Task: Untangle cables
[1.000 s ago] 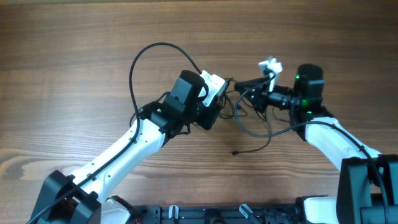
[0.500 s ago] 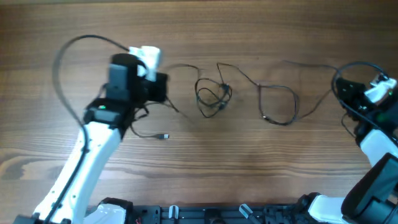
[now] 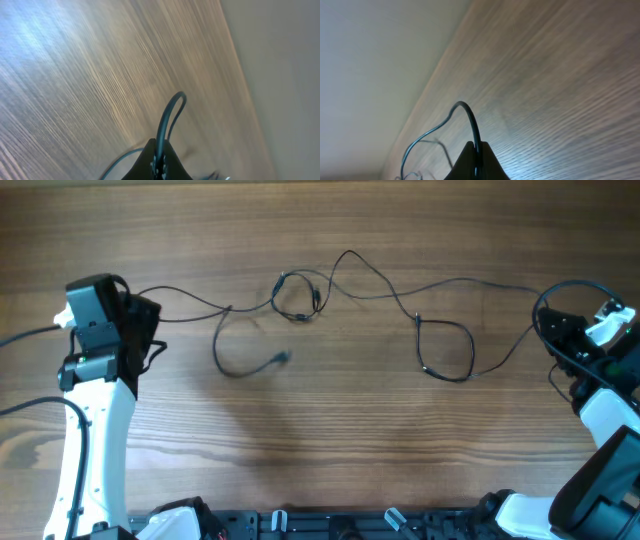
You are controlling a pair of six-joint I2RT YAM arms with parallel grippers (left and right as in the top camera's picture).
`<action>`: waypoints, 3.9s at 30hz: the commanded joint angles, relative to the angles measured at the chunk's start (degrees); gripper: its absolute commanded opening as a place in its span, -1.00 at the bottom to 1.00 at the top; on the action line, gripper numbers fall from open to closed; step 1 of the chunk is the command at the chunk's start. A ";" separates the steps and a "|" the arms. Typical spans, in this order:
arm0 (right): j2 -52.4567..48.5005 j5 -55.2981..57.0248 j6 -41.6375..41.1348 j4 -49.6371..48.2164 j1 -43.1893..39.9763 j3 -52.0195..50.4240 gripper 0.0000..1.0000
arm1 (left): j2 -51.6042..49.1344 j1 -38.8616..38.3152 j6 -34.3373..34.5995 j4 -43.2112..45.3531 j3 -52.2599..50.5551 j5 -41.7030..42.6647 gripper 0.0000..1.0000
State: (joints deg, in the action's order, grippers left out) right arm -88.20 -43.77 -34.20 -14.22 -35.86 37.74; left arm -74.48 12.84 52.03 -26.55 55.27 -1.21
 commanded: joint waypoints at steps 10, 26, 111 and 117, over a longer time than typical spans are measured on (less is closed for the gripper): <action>-0.68 8.00 15.41 3.28 24.04 0.20 -0.90 | 3.72 0.39 -54.69 12.44 2.47 15.50 -0.92; -0.68 19.80 16.13 15.74 29.66 0.17 -0.90 | 1.31 10.16 -58.90 45.92 4.81 -0.61 -0.92; 24.90 34.82 2.60 40.48 33.83 0.20 0.99 | -24.65 -52.92 -30.23 -1.11 13.20 -13.49 1.00; 24.90 34.25 2.75 42.23 33.86 0.20 0.99 | -32.39 -54.47 -34.95 3.17 13.20 -15.50 0.99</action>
State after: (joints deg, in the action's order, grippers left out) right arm -64.20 -10.20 -31.07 27.49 -1.93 37.87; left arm -102.85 -41.58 21.30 -24.77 68.42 -11.33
